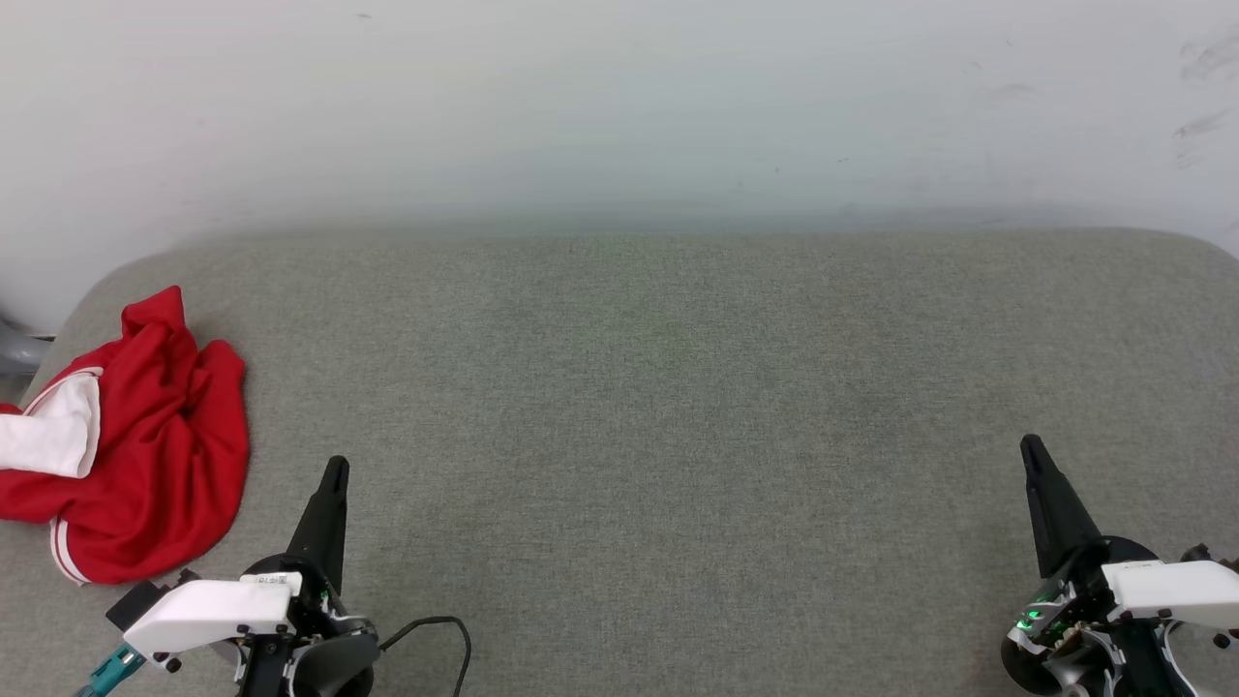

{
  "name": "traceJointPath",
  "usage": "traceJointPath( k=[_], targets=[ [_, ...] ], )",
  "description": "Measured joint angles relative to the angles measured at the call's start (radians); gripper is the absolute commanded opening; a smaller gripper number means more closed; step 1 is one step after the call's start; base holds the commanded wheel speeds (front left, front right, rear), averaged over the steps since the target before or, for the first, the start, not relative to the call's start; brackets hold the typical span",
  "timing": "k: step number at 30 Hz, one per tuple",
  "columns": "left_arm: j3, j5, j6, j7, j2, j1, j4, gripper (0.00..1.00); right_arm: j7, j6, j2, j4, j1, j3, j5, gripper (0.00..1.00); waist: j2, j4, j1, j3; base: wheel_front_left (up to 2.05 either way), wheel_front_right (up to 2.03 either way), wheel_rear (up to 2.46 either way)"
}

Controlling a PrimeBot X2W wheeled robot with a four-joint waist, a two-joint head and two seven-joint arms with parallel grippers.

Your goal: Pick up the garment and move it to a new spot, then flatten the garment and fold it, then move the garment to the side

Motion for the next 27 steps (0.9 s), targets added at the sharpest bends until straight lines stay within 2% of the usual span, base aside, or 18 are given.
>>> traceJointPath(
  k=[27],
  targets=[
    [-0.001,0.000,0.000,0.000,0.000,0.000,0.000,0.00,0.000,0.000,0.000,0.000,0.000,0.000,0.000,0.00,0.0000,0.000,0.0000,0.000,0.00,0.00,0.00]
  ],
)
